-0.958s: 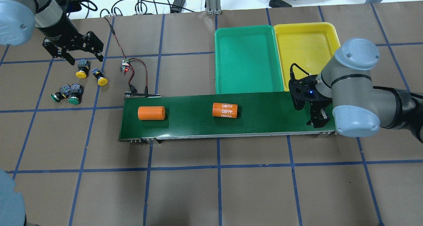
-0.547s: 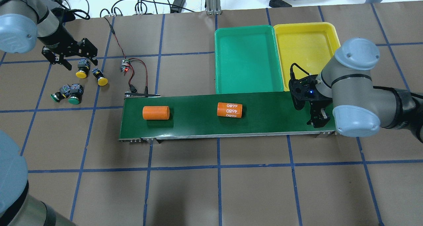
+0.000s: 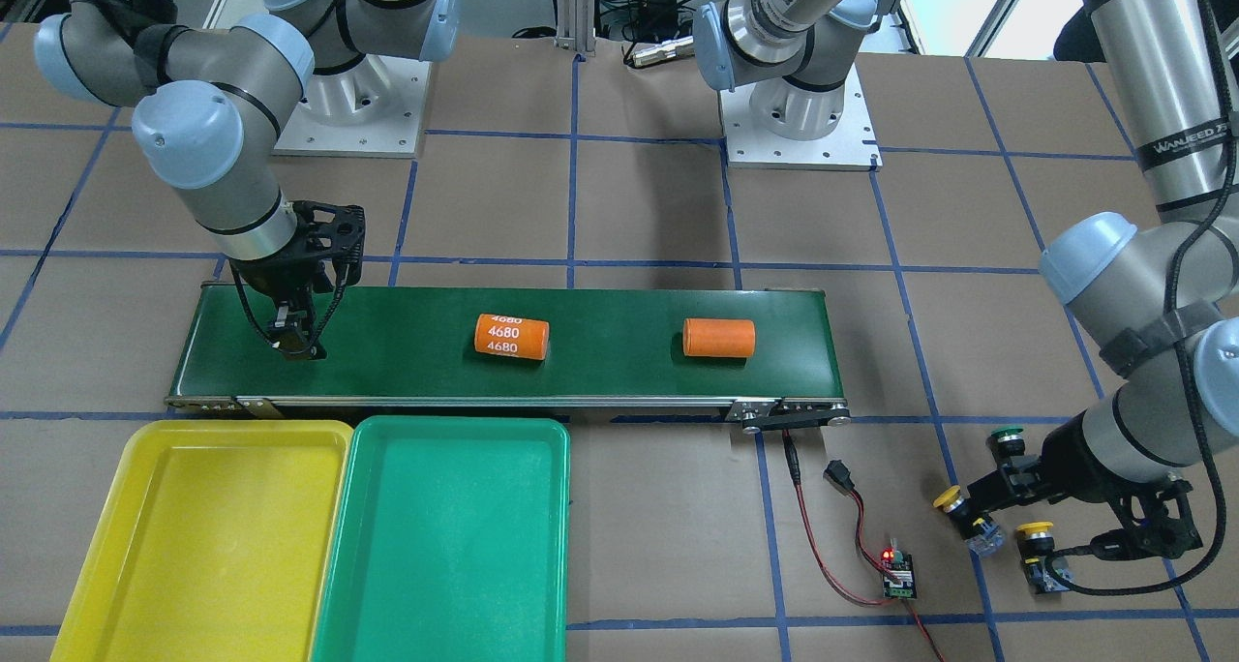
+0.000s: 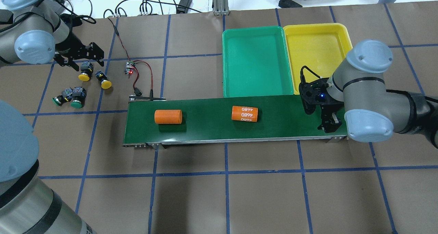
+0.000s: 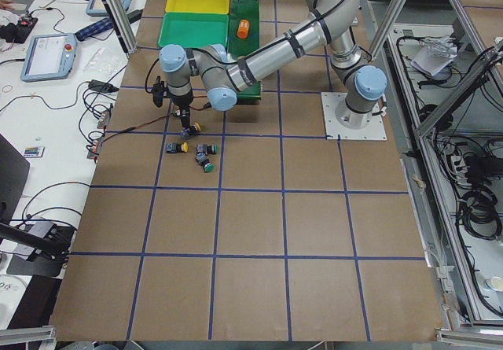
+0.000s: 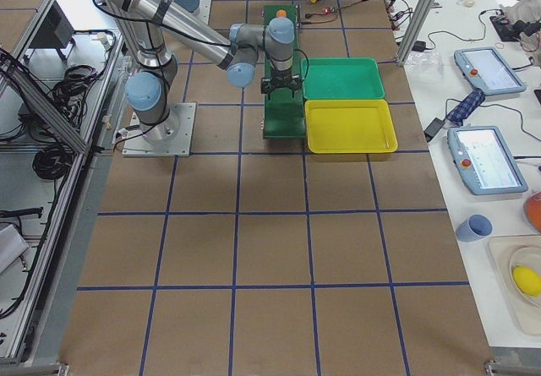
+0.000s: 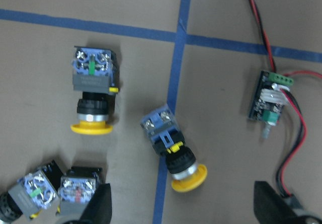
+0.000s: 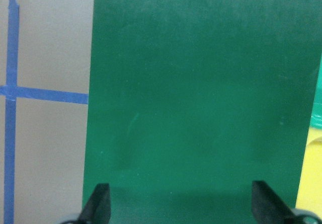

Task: Sort buttons by color to trays
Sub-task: 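Move the left gripper to a yellow-capped button and grasp it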

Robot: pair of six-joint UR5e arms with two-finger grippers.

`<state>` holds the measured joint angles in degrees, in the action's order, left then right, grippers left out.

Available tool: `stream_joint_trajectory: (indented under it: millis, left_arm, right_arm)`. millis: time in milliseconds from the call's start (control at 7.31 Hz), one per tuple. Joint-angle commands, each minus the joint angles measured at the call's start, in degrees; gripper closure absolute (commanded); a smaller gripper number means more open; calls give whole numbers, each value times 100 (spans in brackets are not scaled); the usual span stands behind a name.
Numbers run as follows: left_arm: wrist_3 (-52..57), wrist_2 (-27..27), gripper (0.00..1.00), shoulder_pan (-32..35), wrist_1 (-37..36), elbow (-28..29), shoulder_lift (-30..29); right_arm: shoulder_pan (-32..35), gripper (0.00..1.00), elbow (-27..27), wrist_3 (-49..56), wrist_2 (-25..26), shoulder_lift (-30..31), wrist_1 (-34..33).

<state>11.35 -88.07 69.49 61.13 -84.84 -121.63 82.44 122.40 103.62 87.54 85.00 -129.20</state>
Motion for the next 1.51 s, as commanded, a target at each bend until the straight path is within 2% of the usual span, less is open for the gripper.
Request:
stream_joint_trajectory:
  millis: [0,137,684,821,1095,1368]
  left_arm:
    - [-445,27,0,-41,-295,-68,-237]
    - [-919,44,0,-32,-286,-94,-316]
    - [-1161,36,0,-32,-356,-7,-633]
    - [-1161,44,42,-24,-365,11,-668]
    - [-1161,88,100,-24,-365,20,-677]
    - [-1012,80,100,81,-348,20,-504]
  right_arm:
    - [0,0,3,0,0,-1,0]
    - [0,0,3,0,0,8,0]
    - [0,0,3,0,0,-1,0]
    - [9,0,3,0,0,-1,0]
    - [0,0,3,0,0,-1,0]
    - [0,0,3,0,0,-1,0]
